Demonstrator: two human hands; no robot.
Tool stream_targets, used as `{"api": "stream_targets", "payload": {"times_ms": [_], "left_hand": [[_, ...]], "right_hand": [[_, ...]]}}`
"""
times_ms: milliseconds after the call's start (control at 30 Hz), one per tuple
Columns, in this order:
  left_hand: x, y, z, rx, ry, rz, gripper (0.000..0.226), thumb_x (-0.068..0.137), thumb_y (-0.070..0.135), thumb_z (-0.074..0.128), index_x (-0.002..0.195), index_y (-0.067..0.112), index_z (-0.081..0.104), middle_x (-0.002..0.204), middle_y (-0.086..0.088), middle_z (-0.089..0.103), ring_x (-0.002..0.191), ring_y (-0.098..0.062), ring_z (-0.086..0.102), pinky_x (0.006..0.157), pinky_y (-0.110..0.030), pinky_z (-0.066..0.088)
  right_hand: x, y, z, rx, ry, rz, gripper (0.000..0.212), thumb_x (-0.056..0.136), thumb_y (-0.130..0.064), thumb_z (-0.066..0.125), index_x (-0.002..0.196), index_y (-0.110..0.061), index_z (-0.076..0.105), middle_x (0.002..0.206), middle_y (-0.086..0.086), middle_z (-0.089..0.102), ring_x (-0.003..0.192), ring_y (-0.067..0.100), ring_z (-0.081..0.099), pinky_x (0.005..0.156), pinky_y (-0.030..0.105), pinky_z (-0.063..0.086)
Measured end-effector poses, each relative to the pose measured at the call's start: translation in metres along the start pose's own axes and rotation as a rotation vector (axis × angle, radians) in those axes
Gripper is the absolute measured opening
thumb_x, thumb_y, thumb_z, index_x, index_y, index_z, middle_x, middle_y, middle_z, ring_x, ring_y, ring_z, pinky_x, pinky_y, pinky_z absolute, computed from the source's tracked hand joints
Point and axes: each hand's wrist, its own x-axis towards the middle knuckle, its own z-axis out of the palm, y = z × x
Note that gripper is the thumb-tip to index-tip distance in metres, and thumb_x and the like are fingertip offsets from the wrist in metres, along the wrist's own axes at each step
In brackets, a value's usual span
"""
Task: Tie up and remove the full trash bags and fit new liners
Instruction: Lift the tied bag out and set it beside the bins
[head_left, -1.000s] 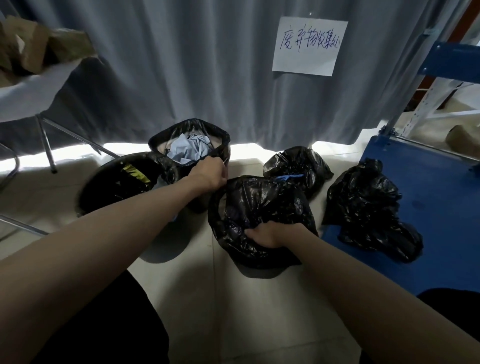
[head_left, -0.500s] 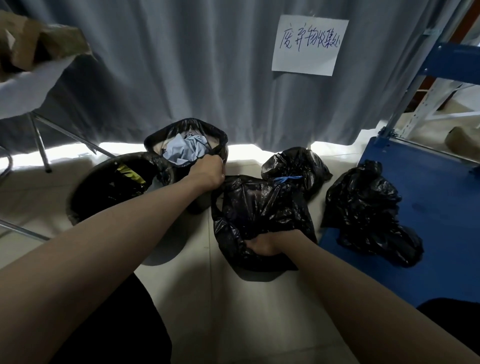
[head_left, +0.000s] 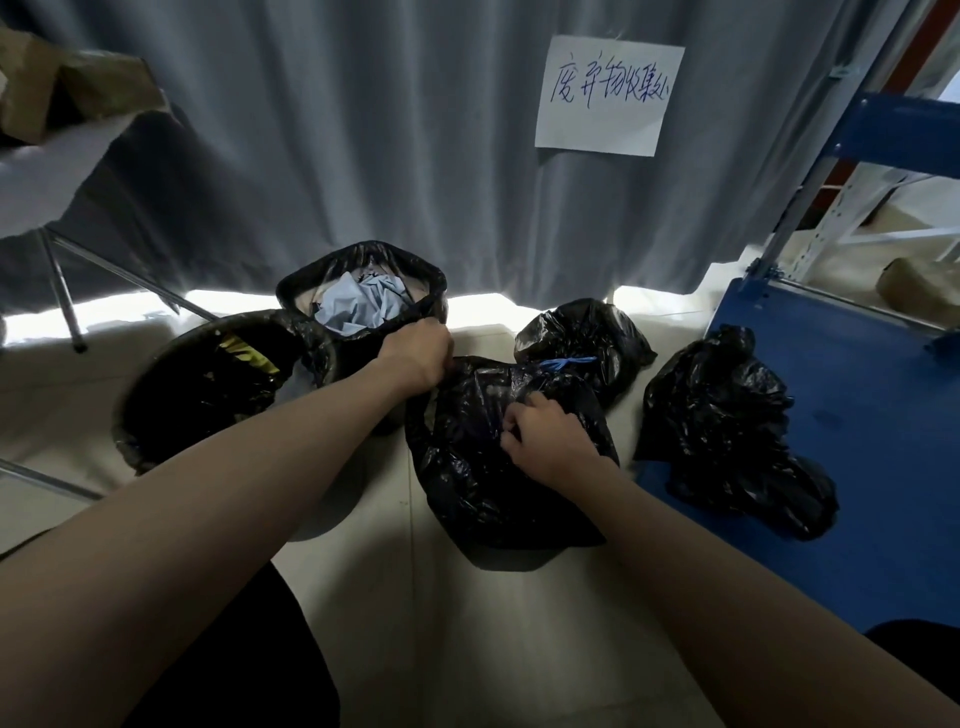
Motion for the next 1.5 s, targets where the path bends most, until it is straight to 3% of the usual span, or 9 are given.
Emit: {"api": "stream_targets", "payload": {"times_ms": [167,300,433,600,800,1033,1200,1367,1500], "left_hand": [[0.004,-0.005,0.007,0.018,-0.164,0.025,0.035,0.083,0.006,0.056,0.113,0.017,0.071,0.114,-0.008,0.067,0.104,-0.029,0.063,0.087,-0.04,0.054],[0.004,-0.008,0.015,0.195,-0.307,0.01,0.042,0.089,0.019,0.051,0.13,0.018,0.059,0.132,-0.01,0.053,0.122,-0.033,0.049,0.101,-0.045,0.045],[0.0,-0.012,0.013,0.326,-0.344,-0.001,0.047,0.095,0.027,0.047,0.141,0.018,0.047,0.138,-0.011,0.04,0.129,-0.034,0.039,0.105,-0.046,0.039],[-0.008,0.0,0.001,0.333,-0.089,0.139,0.034,0.092,0.017,0.055,0.126,0.012,0.052,0.127,-0.013,0.049,0.115,-0.032,0.055,0.088,-0.041,0.047],[-0.028,-0.001,0.002,0.566,-0.208,0.302,0.022,0.096,0.019,0.047,0.106,0.013,0.066,0.115,-0.007,0.067,0.111,-0.024,0.061,0.089,-0.033,0.042],[-0.055,-0.011,0.0,0.529,-0.275,0.479,0.021,0.08,0.038,0.067,0.094,0.023,0.073,0.097,0.003,0.072,0.097,-0.017,0.064,0.077,-0.028,0.037],[-0.071,-0.013,-0.008,0.208,-0.377,0.462,0.017,0.071,0.037,0.079,0.086,0.029,0.075,0.081,0.014,0.072,0.076,-0.007,0.063,0.067,-0.021,0.043],[-0.089,-0.01,-0.007,0.174,-0.34,0.491,0.032,0.063,0.053,0.082,0.079,0.03,0.067,0.076,0.014,0.07,0.07,-0.006,0.06,0.067,-0.023,0.045],[-0.097,-0.005,0.004,0.43,-0.196,0.57,0.061,0.065,0.062,0.075,0.106,0.024,0.051,0.102,0.005,0.066,0.092,-0.019,0.062,0.084,-0.034,0.043]], "right_hand": [[0.005,-0.001,0.007,-0.005,-0.18,0.072,0.057,0.094,-0.045,0.052,0.144,-0.021,0.039,0.159,0.012,0.015,0.142,0.039,0.021,0.115,0.053,0.024],[0.002,-0.003,0.011,0.035,-0.617,0.029,0.058,0.097,-0.051,0.047,0.148,-0.025,0.039,0.154,0.014,0.035,0.141,0.034,0.034,0.117,0.042,0.027],[-0.001,-0.011,-0.002,0.131,-0.419,-0.035,0.034,0.095,-0.037,0.054,0.125,-0.022,0.062,0.13,0.012,0.057,0.121,0.032,0.054,0.105,0.04,0.043],[-0.005,0.005,-0.017,0.014,-0.12,-0.013,0.022,0.089,-0.024,0.058,0.106,-0.013,0.063,0.115,0.011,0.062,0.109,0.032,0.057,0.087,0.039,0.049],[-0.013,0.023,-0.004,-0.067,-0.48,0.008,0.031,0.094,-0.037,0.058,0.115,-0.014,0.062,0.122,0.013,0.059,0.115,0.032,0.055,0.1,0.04,0.046],[-0.027,0.005,-0.015,0.309,-0.321,-0.102,0.032,0.093,-0.044,0.06,0.078,-0.018,0.066,0.08,0.006,0.066,0.082,0.021,0.063,0.087,0.034,0.052],[-0.032,-0.027,-0.021,0.432,-0.336,-0.207,0.027,0.08,-0.034,0.079,0.077,-0.01,0.069,0.057,-0.006,0.058,0.049,-0.005,0.053,0.057,0.014,0.044],[-0.038,-0.034,-0.018,0.258,-0.384,-0.242,0.03,0.068,-0.028,0.088,0.081,-0.011,0.066,0.067,-0.007,0.059,0.065,0.0,0.054,0.067,0.024,0.048],[-0.048,-0.039,-0.015,-0.044,-0.351,-0.24,0.034,0.074,-0.03,0.08,0.084,-0.018,0.05,0.092,0.003,0.059,0.086,0.027,0.057,0.073,0.038,0.047]]}}
